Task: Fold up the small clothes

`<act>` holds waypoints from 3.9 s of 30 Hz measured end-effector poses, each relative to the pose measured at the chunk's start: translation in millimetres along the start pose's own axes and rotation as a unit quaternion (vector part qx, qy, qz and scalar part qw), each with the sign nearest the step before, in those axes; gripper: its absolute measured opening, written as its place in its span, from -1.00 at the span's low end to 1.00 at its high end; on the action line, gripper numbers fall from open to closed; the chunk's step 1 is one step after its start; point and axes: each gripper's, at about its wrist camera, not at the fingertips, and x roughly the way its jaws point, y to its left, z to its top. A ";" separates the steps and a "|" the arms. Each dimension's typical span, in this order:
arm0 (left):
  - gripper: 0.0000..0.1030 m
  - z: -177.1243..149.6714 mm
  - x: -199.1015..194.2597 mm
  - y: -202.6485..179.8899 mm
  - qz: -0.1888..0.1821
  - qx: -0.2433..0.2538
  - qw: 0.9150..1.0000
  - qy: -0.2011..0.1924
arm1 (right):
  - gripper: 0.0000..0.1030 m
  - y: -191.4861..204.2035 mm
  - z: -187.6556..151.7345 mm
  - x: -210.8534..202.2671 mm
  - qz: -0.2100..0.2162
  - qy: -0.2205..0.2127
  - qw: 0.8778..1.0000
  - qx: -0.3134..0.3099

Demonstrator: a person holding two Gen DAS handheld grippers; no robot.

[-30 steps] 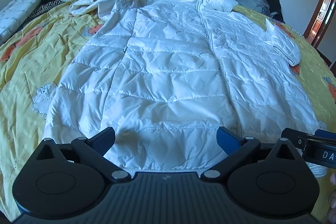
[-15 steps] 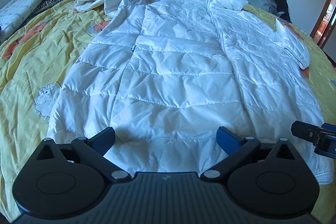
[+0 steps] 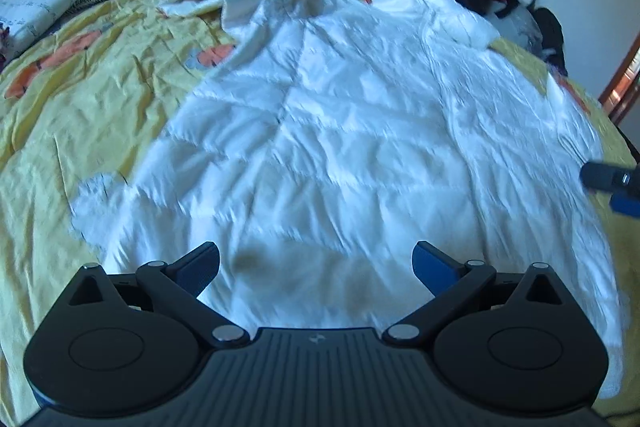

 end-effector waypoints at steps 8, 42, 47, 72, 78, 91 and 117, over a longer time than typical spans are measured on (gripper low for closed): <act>1.00 52.1 21.8 56.1 0.009 -0.090 0.994 -0.056 | 1.00 -9.6 67.5 32.5 0.051 -0.041 0.997 -0.033; 1.00 59.2 100.1 125.3 -0.044 -0.176 0.965 -0.190 | -0.79 -150.0 308.1 410.3 0.179 0.023 0.973 0.144; 1.00 119.6 81.1 111.2 -0.138 -0.168 0.965 -0.147 | -0.79 -102.4 334.5 333.8 0.199 -0.060 0.978 0.022; 1.00 201.9 224.1 8.9 -0.279 -0.244 0.928 0.022 | 0.52 -166.2 128.6 203.7 0.295 0.061 0.914 0.274; 1.00 199.0 220.5 -2.1 -0.292 -0.222 0.927 0.071 | -0.19 -156.3 108.4 213.0 0.109 0.054 0.946 0.300; -0.04 208.2 139.8 -27.4 -0.306 -0.063 0.949 -0.044 | -0.79 -119.1 131.3 162.0 0.224 -0.001 0.955 0.195; 1.00 67.3 121.4 -10.2 -0.151 0.035 0.971 -0.183 | 0.54 -239.5 9.7 36.8 0.162 -0.161 0.894 0.385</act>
